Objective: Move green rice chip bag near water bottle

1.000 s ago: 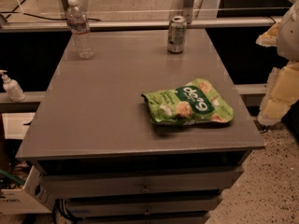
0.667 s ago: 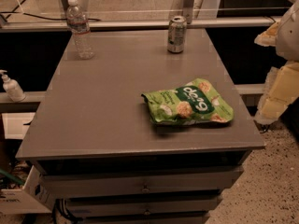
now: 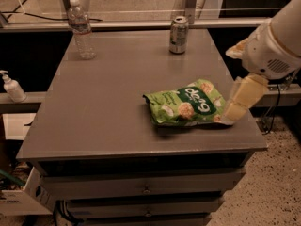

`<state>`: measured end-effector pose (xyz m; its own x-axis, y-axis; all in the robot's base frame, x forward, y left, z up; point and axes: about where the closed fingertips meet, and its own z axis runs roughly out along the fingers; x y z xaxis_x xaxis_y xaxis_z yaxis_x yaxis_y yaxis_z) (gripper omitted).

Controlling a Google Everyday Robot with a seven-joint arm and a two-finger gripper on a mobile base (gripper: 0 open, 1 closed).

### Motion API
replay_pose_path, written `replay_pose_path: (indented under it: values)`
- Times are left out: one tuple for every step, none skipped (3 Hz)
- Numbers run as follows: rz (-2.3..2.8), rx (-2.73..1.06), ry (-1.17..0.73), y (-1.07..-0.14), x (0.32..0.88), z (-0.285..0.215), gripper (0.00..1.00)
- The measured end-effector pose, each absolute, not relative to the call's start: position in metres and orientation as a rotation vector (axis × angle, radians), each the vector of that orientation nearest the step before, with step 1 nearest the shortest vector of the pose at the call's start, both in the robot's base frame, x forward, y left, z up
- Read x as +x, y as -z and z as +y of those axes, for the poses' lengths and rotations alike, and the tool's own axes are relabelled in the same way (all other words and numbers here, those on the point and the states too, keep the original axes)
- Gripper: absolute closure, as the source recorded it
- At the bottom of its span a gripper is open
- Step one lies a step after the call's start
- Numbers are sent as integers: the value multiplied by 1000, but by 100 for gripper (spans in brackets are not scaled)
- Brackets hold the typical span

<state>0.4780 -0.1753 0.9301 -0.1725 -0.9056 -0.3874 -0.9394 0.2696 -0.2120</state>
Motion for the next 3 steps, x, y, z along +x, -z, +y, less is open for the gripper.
replay_pose_path:
  values:
    - [2051,-1665,-194,-909,499,-146,0]
    - [2027,-1676,-255,-889,504,-122,0]
    - [2026,-1684,-309,-867,501,-104,0]
